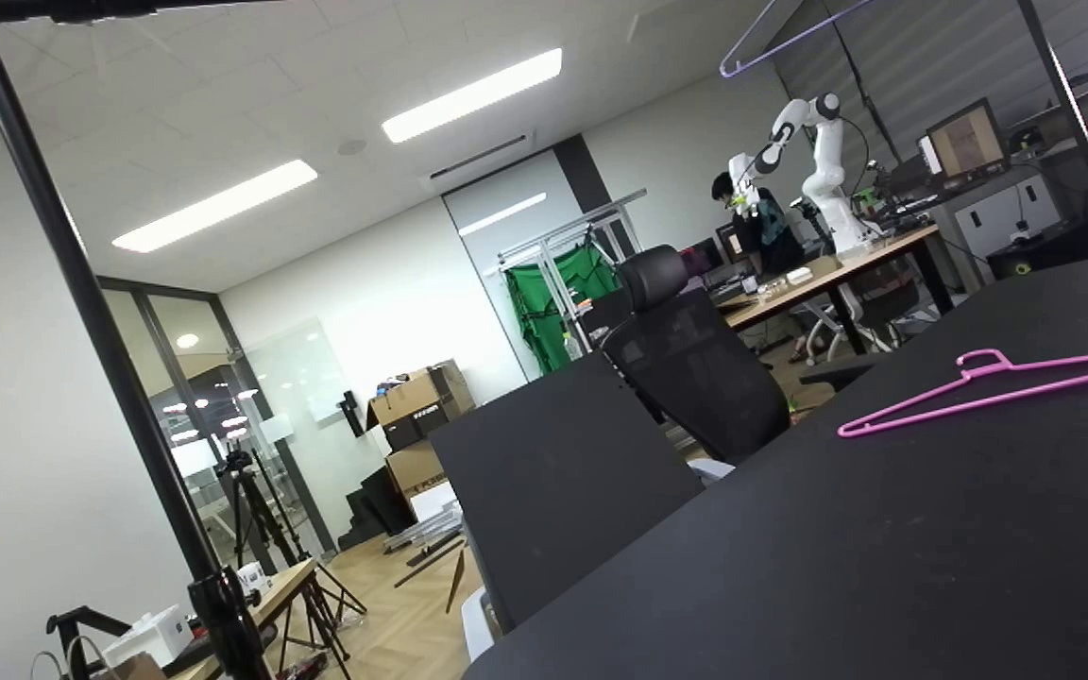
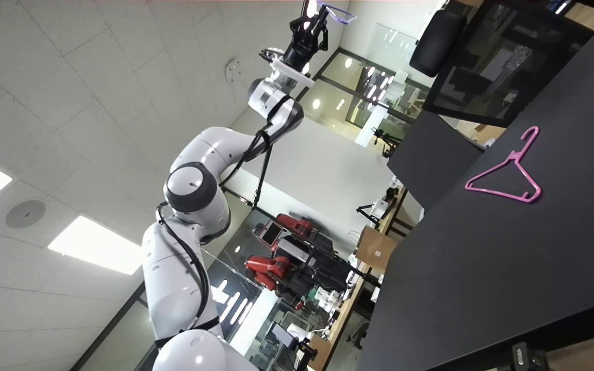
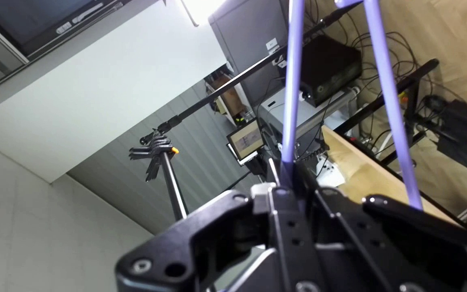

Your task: Hang up the blue hang wire on the rack

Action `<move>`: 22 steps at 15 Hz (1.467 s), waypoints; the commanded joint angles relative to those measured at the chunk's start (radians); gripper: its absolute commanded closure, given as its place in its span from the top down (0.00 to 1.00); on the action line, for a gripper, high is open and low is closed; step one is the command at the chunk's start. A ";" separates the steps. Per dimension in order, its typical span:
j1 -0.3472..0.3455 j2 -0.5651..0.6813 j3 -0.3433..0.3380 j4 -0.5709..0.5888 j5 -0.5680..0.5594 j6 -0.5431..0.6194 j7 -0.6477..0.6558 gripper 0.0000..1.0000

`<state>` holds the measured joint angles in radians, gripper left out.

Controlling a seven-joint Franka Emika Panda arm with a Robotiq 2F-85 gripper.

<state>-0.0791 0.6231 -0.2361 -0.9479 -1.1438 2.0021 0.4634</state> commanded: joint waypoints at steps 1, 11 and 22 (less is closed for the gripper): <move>0.003 0.113 -0.027 0.190 -0.039 -0.018 0.038 0.02; -0.029 0.238 -0.004 0.415 0.027 -0.110 -0.113 0.02; -0.026 0.253 -0.001 0.450 0.091 -0.196 -0.235 0.02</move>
<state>-0.0966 0.8448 -0.2429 -0.5678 -1.0737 1.8379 0.2725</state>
